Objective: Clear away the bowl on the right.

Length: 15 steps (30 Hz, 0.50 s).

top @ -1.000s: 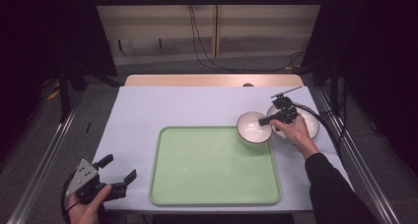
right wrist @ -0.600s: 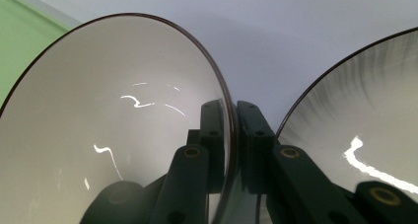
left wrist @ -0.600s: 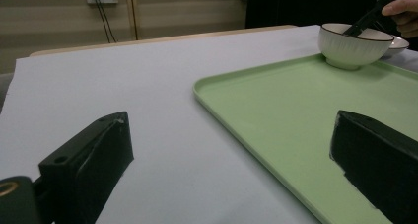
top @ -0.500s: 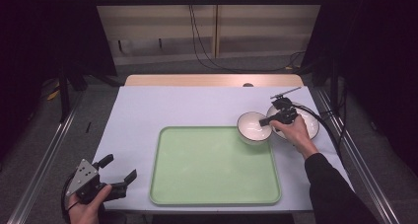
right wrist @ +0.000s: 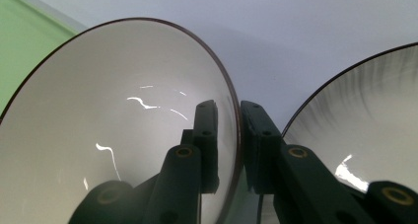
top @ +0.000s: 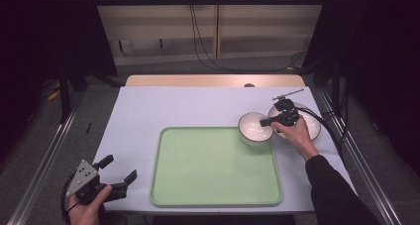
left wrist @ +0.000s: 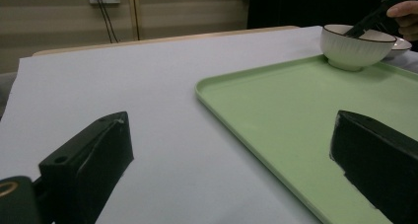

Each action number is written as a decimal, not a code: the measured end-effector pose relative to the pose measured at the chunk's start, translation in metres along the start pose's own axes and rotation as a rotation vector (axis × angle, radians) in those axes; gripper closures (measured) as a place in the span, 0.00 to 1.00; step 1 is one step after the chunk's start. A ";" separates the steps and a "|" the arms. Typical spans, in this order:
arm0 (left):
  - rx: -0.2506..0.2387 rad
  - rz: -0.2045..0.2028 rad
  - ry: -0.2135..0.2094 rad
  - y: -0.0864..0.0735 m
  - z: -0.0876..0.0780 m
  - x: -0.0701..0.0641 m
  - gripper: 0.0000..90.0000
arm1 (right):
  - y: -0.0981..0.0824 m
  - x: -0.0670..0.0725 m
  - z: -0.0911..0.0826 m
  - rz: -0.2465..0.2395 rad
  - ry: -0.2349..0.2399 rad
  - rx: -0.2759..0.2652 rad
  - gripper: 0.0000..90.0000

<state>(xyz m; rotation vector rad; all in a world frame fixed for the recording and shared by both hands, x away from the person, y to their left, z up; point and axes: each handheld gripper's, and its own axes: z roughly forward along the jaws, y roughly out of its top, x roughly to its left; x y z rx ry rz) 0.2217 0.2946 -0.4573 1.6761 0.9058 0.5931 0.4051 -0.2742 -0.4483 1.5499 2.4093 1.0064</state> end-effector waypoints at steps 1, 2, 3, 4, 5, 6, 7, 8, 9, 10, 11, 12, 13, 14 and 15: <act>-0.002 0.001 0.001 0.000 0.000 0.000 0.03 | 0.000 0.001 0.000 0.005 -0.001 0.004 0.85; -0.002 0.003 0.000 0.000 0.000 0.000 0.03 | -0.001 0.001 0.000 -0.004 -0.006 -0.007 0.82; -0.001 0.005 0.001 0.000 0.000 0.000 0.03 | 0.000 0.001 -0.001 -0.009 -0.002 -0.011 0.81; 0.001 0.004 0.004 0.000 0.000 0.000 0.03 | 0.000 0.001 -0.001 -0.004 0.005 -0.022 0.77; 0.001 0.001 0.007 0.000 0.000 0.001 0.03 | 0.000 0.001 -0.002 -0.009 0.008 -0.017 0.75; -0.001 -0.004 0.006 0.000 0.000 0.001 0.03 | 0.000 0.001 -0.002 -0.006 0.008 -0.021 0.71; -0.003 -0.006 0.004 0.000 0.000 0.001 0.03 | 0.000 0.001 -0.002 -0.006 0.008 -0.020 0.69; -0.004 -0.007 0.004 0.000 0.000 0.001 0.03 | 0.000 0.001 -0.002 -0.003 0.002 -0.018 0.67; -0.002 -0.005 0.005 0.000 0.000 0.001 0.03 | 0.000 0.001 -0.002 -0.007 0.010 -0.020 0.64; -0.003 -0.006 0.004 0.000 0.000 0.001 0.03 | 0.000 0.002 -0.002 -0.015 0.011 -0.026 0.61; -0.003 -0.007 0.005 0.000 0.000 0.001 0.03 | 0.000 0.002 -0.002 -0.016 0.006 -0.025 0.59; -0.002 -0.006 0.001 0.000 0.000 0.001 0.03 | 0.000 0.002 -0.002 -0.014 0.009 -0.031 0.56; -0.003 -0.006 0.005 0.000 0.000 0.001 0.03 | 0.000 0.002 -0.003 -0.018 0.014 -0.038 0.52; -0.004 -0.006 0.005 0.000 0.000 0.001 0.03 | 0.000 0.002 -0.004 -0.021 0.014 -0.041 0.48; -0.003 -0.006 0.006 0.000 0.000 0.001 0.03 | 0.000 0.002 -0.005 -0.018 0.004 -0.045 0.44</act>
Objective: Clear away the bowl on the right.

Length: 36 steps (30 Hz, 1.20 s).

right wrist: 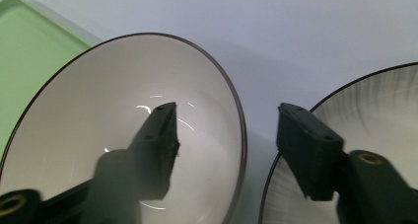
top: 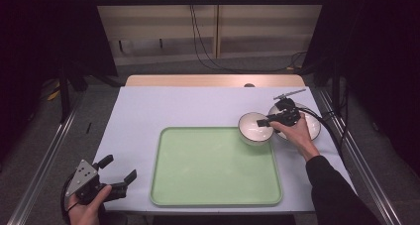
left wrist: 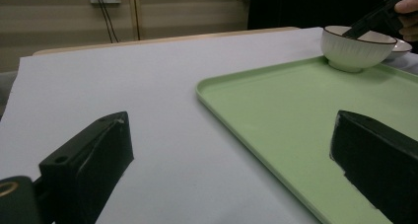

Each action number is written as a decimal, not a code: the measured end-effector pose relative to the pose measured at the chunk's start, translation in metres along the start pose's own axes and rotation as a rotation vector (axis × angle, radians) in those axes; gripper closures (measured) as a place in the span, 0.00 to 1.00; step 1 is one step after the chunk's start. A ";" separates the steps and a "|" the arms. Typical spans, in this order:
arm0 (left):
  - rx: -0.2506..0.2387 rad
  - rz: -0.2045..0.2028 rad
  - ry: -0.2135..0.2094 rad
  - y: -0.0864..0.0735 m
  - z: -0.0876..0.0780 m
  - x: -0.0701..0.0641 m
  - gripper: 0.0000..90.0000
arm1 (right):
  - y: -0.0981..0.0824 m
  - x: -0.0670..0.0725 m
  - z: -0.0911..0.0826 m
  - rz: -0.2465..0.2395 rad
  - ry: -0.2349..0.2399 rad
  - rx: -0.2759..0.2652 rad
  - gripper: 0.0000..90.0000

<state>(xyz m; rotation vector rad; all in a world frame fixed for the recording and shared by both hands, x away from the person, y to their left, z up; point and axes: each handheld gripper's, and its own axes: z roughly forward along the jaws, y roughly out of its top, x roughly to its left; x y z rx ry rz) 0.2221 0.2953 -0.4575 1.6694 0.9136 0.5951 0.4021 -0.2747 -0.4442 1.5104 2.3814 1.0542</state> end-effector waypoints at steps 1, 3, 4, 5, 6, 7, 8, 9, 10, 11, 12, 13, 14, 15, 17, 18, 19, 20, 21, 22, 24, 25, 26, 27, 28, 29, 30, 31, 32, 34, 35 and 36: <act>-0.001 -0.001 0.000 0.000 0.000 0.000 0.03 | 0.000 0.000 -0.001 -0.004 0.005 -0.004 0.41; -0.001 0.000 0.001 0.000 0.000 0.000 0.03 | 0.000 -0.001 -0.001 -0.013 0.001 -0.012 0.35; -0.001 0.000 0.001 0.000 0.000 0.000 0.03 | 0.000 -0.001 -0.001 -0.017 0.003 -0.014 0.31; 0.000 -0.001 0.001 0.000 0.000 0.000 0.03 | 0.000 0.000 -0.001 -0.016 -0.003 -0.013 0.27; 0.000 0.001 0.001 0.000 0.000 0.000 0.03 | 0.000 -0.001 -0.001 -0.012 -0.005 -0.016 0.23; 0.000 0.001 0.001 0.000 0.000 0.000 0.03 | 0.000 0.000 -0.001 -0.007 -0.009 -0.020 0.18; -0.001 -0.001 0.001 0.000 0.000 0.000 0.03 | 0.000 0.000 -0.001 -0.009 -0.014 -0.020 0.16; -0.001 -0.001 0.001 0.000 0.000 0.000 0.03 | 0.000 0.000 -0.002 -0.010 -0.021 -0.028 0.14; 0.000 0.000 0.002 0.000 0.000 0.000 0.03 | 0.000 0.000 -0.002 -0.005 -0.021 -0.033 0.11; -0.001 0.000 0.002 0.000 0.000 0.000 0.03 | 0.000 0.000 -0.003 -0.005 -0.027 -0.044 0.08; 0.003 0.001 0.003 0.000 0.000 0.000 0.03 | 0.000 0.000 -0.004 -0.008 -0.017 -0.044 0.05; 0.003 0.000 0.003 0.000 0.000 0.000 0.03 | -0.001 -0.001 -0.004 -0.029 -0.006 -0.057 0.02; 0.003 -0.002 0.003 0.000 0.000 0.000 0.03 | -0.001 0.000 -0.005 -0.028 -0.015 -0.063 0.02; 0.003 -0.002 0.003 0.000 0.000 0.000 0.03 | -0.001 -0.001 -0.005 -0.030 -0.013 -0.072 0.03; 0.003 -0.002 0.004 0.000 0.000 0.001 0.03 | -0.001 -0.001 -0.006 -0.014 -0.018 -0.071 0.03; 0.003 -0.003 0.004 0.000 0.000 0.001 0.03 | -0.001 -0.001 -0.007 -0.010 -0.019 -0.068 0.03; 0.004 -0.002 0.004 0.000 0.000 0.001 0.03 | -0.002 -0.001 -0.008 -0.005 -0.016 -0.072 0.03; 0.004 -0.003 0.005 0.000 0.000 0.001 0.03 | -0.003 -0.002 -0.009 -0.007 -0.007 -0.075 0.03; 0.003 -0.003 0.003 0.000 0.000 0.001 0.03 | -0.004 -0.002 -0.009 -0.010 -0.019 -0.070 0.03; 0.002 -0.009 -0.001 0.000 0.000 0.000 0.03 | -0.006 -0.002 -0.009 -0.024 -0.038 -0.073 0.03; 0.001 -0.011 0.004 0.000 0.000 0.001 0.03 | -0.009 -0.001 -0.010 -0.074 -0.104 -0.080 0.03; 0.000 -0.014 0.003 -0.001 0.000 0.001 0.03 | -0.011 0.000 -0.011 -0.080 -0.133 -0.082 0.03; 0.000 -0.012 0.004 -0.001 0.000 0.001 0.03 | -0.012 0.000 -0.012 -0.096 -0.145 -0.097 0.03; 0.003 -0.009 -0.001 0.000 0.000 0.001 0.03 | -0.013 0.001 -0.014 -0.100 -0.141 -0.102 0.03; 0.004 -0.008 0.001 0.000 0.000 0.001 0.03 | -0.014 0.002 -0.016 -0.106 -0.138 -0.112 0.03; 0.002 -0.011 -0.002 0.000 0.000 0.001 0.03 | -0.015 0.003 -0.018 -0.107 -0.130 -0.124 0.03; -0.001 -0.012 -0.003 0.000 0.000 0.001 0.03 | -0.015 0.004 -0.020 -0.109 -0.130 -0.137 0.03; -0.001 -0.013 -0.005 0.000 0.000 0.001 0.03 | -0.016 0.004 -0.022 -0.110 -0.138 -0.157 0.02; 0.002 -0.011 -0.005 0.000 0.000 0.001 0.03 | -0.017 0.005 -0.023 -0.120 -0.142 -0.170 0.02; 0.000 -0.014 -0.005 0.000 0.000 0.001 0.03 | -0.018 0.005 -0.025 -0.125 -0.144 -0.185 0.03; 0.003 -0.011 -0.004 0.000 0.000 0.001 0.03 | -0.019 0.006 -0.026 -0.126 -0.155 -0.192 0.02; 0.002 -0.012 -0.004 0.000 0.000 0.001 0.03 | -0.020 0.007 -0.027 -0.130 -0.163 -0.205 0.02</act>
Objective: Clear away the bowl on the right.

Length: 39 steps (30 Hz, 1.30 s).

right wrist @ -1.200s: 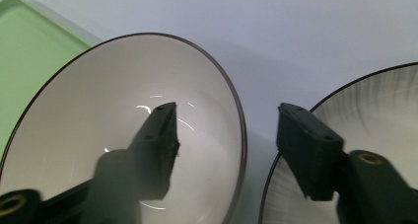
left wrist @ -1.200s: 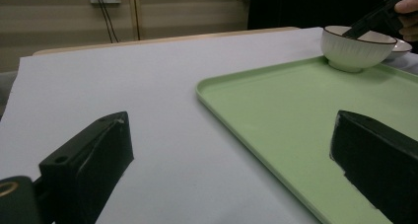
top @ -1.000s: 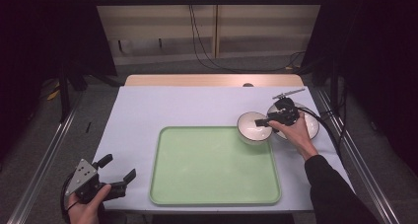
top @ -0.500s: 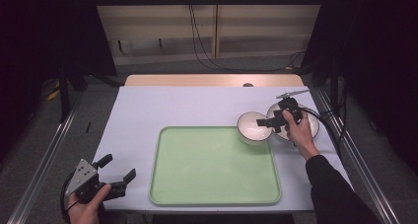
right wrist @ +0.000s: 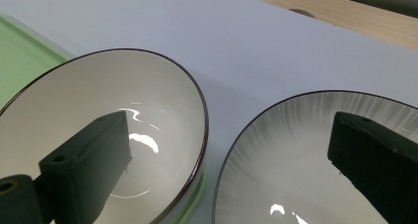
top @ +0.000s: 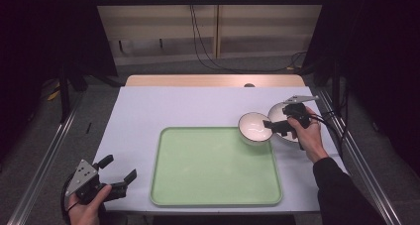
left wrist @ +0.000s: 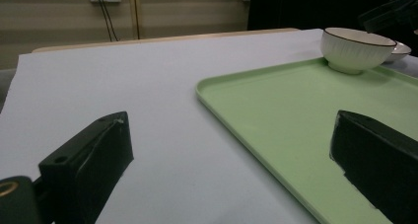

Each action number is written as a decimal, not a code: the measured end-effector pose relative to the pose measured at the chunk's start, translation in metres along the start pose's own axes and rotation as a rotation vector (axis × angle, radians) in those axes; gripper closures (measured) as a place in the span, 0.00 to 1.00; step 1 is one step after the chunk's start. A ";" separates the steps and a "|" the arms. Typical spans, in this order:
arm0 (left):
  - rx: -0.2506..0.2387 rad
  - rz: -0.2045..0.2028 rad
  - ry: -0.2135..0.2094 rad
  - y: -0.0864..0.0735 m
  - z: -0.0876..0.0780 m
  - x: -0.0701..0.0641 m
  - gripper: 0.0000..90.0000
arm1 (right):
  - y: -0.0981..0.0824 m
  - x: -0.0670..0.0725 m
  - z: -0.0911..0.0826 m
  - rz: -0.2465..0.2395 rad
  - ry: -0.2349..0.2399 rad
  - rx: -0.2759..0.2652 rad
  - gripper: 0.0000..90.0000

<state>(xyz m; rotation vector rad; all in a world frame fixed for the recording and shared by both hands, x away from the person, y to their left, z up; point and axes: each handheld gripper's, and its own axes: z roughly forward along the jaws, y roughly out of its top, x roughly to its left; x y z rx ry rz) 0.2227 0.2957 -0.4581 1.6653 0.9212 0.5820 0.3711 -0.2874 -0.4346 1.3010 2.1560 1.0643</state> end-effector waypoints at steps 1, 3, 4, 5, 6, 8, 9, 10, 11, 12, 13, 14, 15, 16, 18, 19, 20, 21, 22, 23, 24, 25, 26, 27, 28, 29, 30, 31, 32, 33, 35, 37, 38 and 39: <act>-0.001 -0.001 -0.001 0.000 0.000 0.000 0.03 | -0.001 -0.001 -0.002 0.004 0.005 -0.006 0.03; 0.000 0.000 0.000 0.000 0.000 0.000 0.03 | -0.005 -0.003 -0.006 0.012 -0.002 -0.019 0.03; 0.000 0.000 -0.001 0.000 0.000 0.000 0.03 | -0.007 -0.005 -0.008 0.020 -0.007 -0.024 0.03; 0.000 0.000 -0.001 0.000 0.000 0.000 0.03 | -0.009 -0.006 -0.010 0.022 -0.008 -0.029 0.03; 0.001 0.002 -0.001 0.000 0.000 0.000 0.03 | -0.011 -0.007 -0.011 0.025 -0.013 -0.032 0.03; 0.003 0.007 0.004 0.000 0.000 0.000 0.03 | -0.015 -0.009 -0.015 0.032 -0.018 -0.036 0.03; 0.003 0.008 0.004 0.000 0.000 0.000 0.03 | -0.017 -0.010 -0.017 0.033 -0.017 -0.042 0.03; 0.002 0.005 0.004 0.000 0.000 0.000 0.03 | -0.019 -0.010 -0.019 0.037 -0.023 -0.043 0.03; 0.001 0.004 0.003 0.000 0.000 0.000 0.03 | -0.021 -0.011 -0.021 0.031 -0.027 -0.048 0.03; 0.003 0.007 0.004 0.000 0.000 0.000 0.03 | -0.022 -0.011 -0.022 0.031 -0.028 -0.052 0.03; 0.002 0.003 0.000 0.000 0.000 0.000 0.03 | -0.023 -0.011 -0.024 0.032 -0.029 -0.055 0.03; 0.003 0.001 0.001 0.000 0.000 0.000 0.03 | -0.025 -0.011 -0.025 0.029 -0.031 -0.060 0.03; 0.002 0.000 0.001 0.000 0.000 0.000 0.03 | -0.027 -0.011 -0.027 0.035 -0.029 -0.066 0.03; 0.003 0.002 0.000 0.000 0.000 0.000 0.03 | -0.029 -0.011 -0.029 0.037 -0.027 -0.068 0.03; 0.003 0.003 0.003 0.000 0.000 0.000 0.03 | -0.033 -0.009 -0.031 0.035 -0.031 -0.066 0.03; 0.002 0.001 0.000 0.000 0.000 0.000 0.03 | -0.035 -0.008 -0.033 0.033 -0.029 -0.069 0.03; 0.002 0.004 0.005 0.000 0.000 0.000 0.03 | -0.037 -0.008 -0.035 0.031 -0.023 -0.071 0.03; 0.001 0.005 0.006 0.000 0.001 0.000 0.03 | -0.039 -0.007 -0.037 0.035 -0.024 -0.072 0.03; -0.001 -0.003 -0.005 0.001 0.001 -0.001 0.03 | -0.040 -0.007 -0.039 0.032 -0.028 -0.073 0.03; 0.000 0.001 -0.003 0.001 0.001 -0.001 0.03 | -0.042 -0.006 -0.042 0.032 -0.023 -0.081 0.03; 0.000 0.003 0.001 0.001 0.000 -0.001 0.03 | -0.042 -0.005 -0.043 0.032 -0.026 -0.086 0.03; 0.000 0.001 0.002 0.001 0.000 0.000 0.03 | -0.044 -0.004 -0.046 0.033 -0.023 -0.086 0.03; 0.000 -0.006 -0.003 0.000 0.001 0.000 0.03 | -0.045 -0.003 -0.048 0.033 -0.022 -0.090 0.03; 0.000 -0.006 -0.001 0.000 0.000 0.000 0.03 | -0.047 -0.002 -0.050 0.033 -0.021 -0.093 0.03; -0.001 -0.007 -0.002 0.000 0.000 0.000 0.02 | -0.049 -0.001 -0.052 0.031 -0.024 -0.094 0.03; 0.000 -0.008 -0.002 0.000 0.000 0.000 0.02 | -0.050 0.000 -0.054 0.028 -0.022 -0.100 0.03; 0.001 -0.007 -0.001 0.000 0.000 -0.001 0.02 | -0.052 0.001 -0.056 0.031 -0.028 -0.106 0.03; -0.001 -0.008 -0.001 0.000 0.000 -0.001 0.02 | -0.053 0.001 -0.058 0.036 -0.030 -0.107 0.03; -0.001 -0.009 -0.001 0.000 0.000 -0.001 0.02 | -0.055 0.001 -0.061 0.033 -0.031 -0.115 0.03; -0.001 -0.009 -0.001 0.000 0.000 0.000 0.02 | -0.056 0.002 -0.063 0.038 -0.027 -0.120 0.03; -0.002 -0.011 -0.001 0.000 0.000 0.000 0.02 | -0.059 0.003 -0.068 0.040 -0.031 -0.133 0.03; 0.000 -0.012 0.001 0.000 0.000 0.000 0.02 | -0.062 0.003 -0.073 0.038 -0.027 -0.142 0.03; 0.001 -0.011 0.001 0.000 0.000 0.000 0.02 | -0.063 0.003 -0.076 0.046 -0.032 -0.146 0.03; 0.002 -0.009 0.000 0.000 0.000 0.000 0.02 | -0.065 0.003 -0.079 0.052 -0.030 -0.149 0.03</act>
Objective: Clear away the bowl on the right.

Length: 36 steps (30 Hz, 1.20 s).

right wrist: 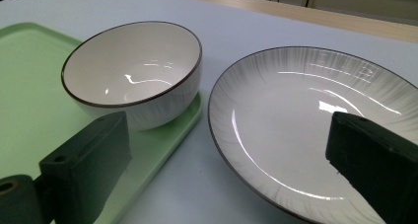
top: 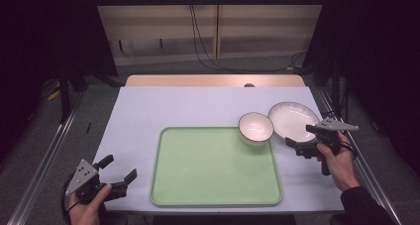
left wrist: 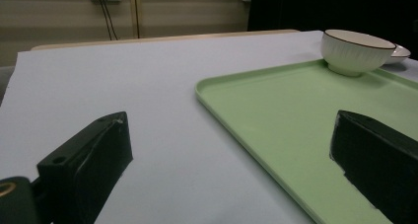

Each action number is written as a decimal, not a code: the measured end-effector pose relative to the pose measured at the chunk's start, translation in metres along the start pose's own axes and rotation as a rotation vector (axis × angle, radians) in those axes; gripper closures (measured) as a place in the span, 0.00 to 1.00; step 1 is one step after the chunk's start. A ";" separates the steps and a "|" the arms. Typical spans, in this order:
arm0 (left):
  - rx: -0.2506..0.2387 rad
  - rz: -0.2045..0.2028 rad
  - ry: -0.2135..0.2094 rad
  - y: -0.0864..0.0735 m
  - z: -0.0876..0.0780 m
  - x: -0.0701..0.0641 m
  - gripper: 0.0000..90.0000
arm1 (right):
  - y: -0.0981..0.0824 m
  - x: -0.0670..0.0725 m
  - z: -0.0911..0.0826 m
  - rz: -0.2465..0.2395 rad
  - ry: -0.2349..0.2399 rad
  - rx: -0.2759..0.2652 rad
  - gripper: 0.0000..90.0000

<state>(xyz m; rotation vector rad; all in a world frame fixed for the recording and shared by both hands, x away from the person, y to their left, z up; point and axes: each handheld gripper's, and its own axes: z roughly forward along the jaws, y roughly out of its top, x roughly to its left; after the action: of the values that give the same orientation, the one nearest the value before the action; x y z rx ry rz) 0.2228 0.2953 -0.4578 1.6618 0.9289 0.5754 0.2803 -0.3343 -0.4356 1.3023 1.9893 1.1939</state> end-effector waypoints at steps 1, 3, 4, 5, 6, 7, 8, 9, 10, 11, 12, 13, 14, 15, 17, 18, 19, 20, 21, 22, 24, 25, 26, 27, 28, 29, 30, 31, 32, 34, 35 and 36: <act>0.000 0.000 0.000 0.000 0.000 0.000 0.02 | -0.001 0.000 -0.002 -0.001 0.000 -0.006 0.03; -0.002 -0.005 0.002 0.000 0.000 0.000 0.02 | -0.003 0.001 -0.008 0.005 0.003 -0.015 0.03; -0.002 -0.006 0.006 0.000 0.000 0.000 0.02 | -0.004 0.001 -0.011 0.004 0.001 -0.016 0.03; -0.002 -0.008 0.006 0.000 0.000 0.000 0.02 | -0.005 0.001 -0.013 0.004 0.002 -0.021 0.03; -0.004 -0.014 0.005 0.000 0.000 0.000 0.02 | -0.006 0.001 -0.015 0.004 -0.003 -0.024 0.03; -0.013 -0.030 0.003 0.000 0.001 -0.001 0.02 | -0.008 0.001 -0.017 0.006 -0.004 -0.024 0.03; -0.014 -0.029 0.003 0.000 0.001 -0.001 0.02 | -0.009 0.001 -0.019 0.006 -0.004 -0.025 0.03; -0.018 -0.038 0.002 0.000 0.001 -0.001 0.02 | -0.011 0.001 -0.021 0.004 -0.008 -0.024 0.03; -0.020 -0.041 0.005 0.000 0.001 -0.001 0.02 | -0.012 0.001 -0.023 0.004 -0.014 -0.027 0.03; -0.021 -0.044 0.005 0.000 0.001 -0.001 0.02 | -0.014 0.002 -0.025 0.005 -0.010 -0.028 0.03; -0.022 -0.047 0.006 0.000 0.001 -0.001 0.02 | -0.015 0.002 -0.027 0.009 -0.005 -0.034 0.03; -0.024 -0.050 0.008 0.000 0.001 -0.001 0.02 | -0.017 0.003 -0.029 0.006 -0.013 -0.034 0.03; -0.024 -0.051 0.010 0.000 0.001 -0.001 0.02 | -0.019 0.003 -0.031 0.006 -0.013 -0.038 0.03; -0.024 -0.045 0.014 0.000 0.000 -0.001 0.02 | -0.021 0.004 -0.033 0.004 -0.012 -0.035 0.03; -0.026 -0.045 0.016 0.000 0.000 -0.001 0.02 | -0.024 0.005 -0.037 0.008 -0.016 -0.039 0.03; -0.027 -0.052 0.015 0.000 0.000 -0.002 0.02 | -0.025 0.006 -0.039 0.007 -0.015 -0.045 0.03; -0.028 -0.052 0.014 0.000 0.000 -0.001 0.02 | -0.027 0.006 -0.041 0.011 -0.016 -0.048 0.03; -0.028 -0.053 0.019 0.000 0.000 -0.001 0.02 | -0.029 0.006 -0.043 0.015 -0.018 -0.048 0.03; -0.030 -0.056 0.023 0.000 0.000 -0.001 0.02 | -0.031 0.007 -0.045 0.016 -0.020 -0.053 0.03; -0.031 -0.062 0.024 0.000 0.000 -0.001 0.03 | -0.032 0.008 -0.047 0.016 -0.026 -0.058 0.03; -0.035 -0.067 0.031 0.000 -0.001 0.000 0.03 | -0.036 0.009 -0.049 0.023 -0.024 -0.063 0.03; -0.038 -0.069 0.031 0.000 -0.001 -0.001 0.03 | -0.037 0.009 -0.051 0.024 -0.023 -0.064 0.03; -0.037 -0.068 0.033 0.000 -0.001 -0.001 0.03 | -0.038 0.010 -0.052 0.031 -0.024 -0.068 0.03; -0.037 -0.069 0.033 0.000 -0.001 -0.001 0.03 | -0.039 0.011 -0.053 0.035 -0.021 -0.072 0.03; -0.040 -0.071 0.035 0.000 -0.001 -0.001 0.03 | -0.040 0.011 -0.054 0.035 -0.021 -0.071 0.03; -0.039 -0.066 0.027 0.000 -0.001 -0.001 0.03 | -0.041 0.012 -0.055 0.027 -0.022 -0.067 0.03; -0.039 -0.069 0.034 0.000 -0.001 -0.001 0.03 | -0.042 0.012 -0.055 0.029 -0.022 -0.066 0.03; -0.038 -0.071 0.022 0.000 -0.001 0.000 0.03 | -0.043 0.013 -0.056 0.030 -0.020 -0.061 0.03; -0.038 -0.071 0.022 0.000 -0.001 0.000 0.03 | -0.044 0.014 -0.057 0.028 -0.024 -0.060 0.03; -0.038 -0.064 0.034 0.000 -0.002 -0.001 0.03 | -0.046 0.015 -0.059 0.039 -0.023 -0.060 0.03; -0.039 -0.065 0.035 0.000 -0.001 -0.001 0.03 | -0.048 0.016 -0.061 0.041 -0.023 -0.060 0.03; -0.038 -0.066 0.035 0.000 -0.001 -0.001 0.03 | -0.049 0.015 -0.062 0.044 -0.022 -0.067 0.03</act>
<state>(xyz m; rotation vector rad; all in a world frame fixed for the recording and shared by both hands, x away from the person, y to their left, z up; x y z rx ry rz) 0.2213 0.2951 -0.4571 1.5856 0.9882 0.5755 0.2030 -0.3537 -0.4449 1.3266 1.8977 1.2510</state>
